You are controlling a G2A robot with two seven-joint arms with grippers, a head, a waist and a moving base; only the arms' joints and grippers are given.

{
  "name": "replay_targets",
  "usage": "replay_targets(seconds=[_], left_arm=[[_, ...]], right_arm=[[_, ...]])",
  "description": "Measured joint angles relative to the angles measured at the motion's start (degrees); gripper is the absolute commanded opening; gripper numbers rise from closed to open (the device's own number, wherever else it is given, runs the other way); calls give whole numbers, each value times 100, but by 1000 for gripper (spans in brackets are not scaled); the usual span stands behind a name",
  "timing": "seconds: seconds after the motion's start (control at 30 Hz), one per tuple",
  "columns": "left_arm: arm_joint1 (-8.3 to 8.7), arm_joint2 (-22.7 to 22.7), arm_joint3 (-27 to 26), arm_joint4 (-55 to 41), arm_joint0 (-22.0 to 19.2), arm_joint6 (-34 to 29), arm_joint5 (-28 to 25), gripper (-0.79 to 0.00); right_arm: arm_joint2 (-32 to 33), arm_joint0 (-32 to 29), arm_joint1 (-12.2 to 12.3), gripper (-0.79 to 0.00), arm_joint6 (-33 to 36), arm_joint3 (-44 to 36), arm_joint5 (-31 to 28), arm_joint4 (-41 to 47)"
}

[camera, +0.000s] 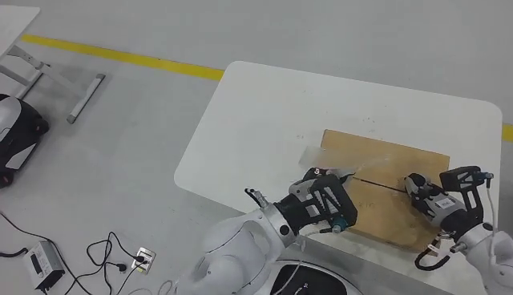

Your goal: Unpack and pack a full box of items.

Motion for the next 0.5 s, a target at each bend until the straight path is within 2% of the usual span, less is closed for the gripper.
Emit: replay_targets(seconds=[0.33, 0.5], left_arm=[[-77, 656, 405, -10, -302, -68, 133, -785], [-159, 968, 680, -200, -629, -173, 247, -785]], right_arm=[[980, -514, 67, -785, -201, -177, 24, 350], [1645, -909, 93, -785, -363, -259, 82, 548]])
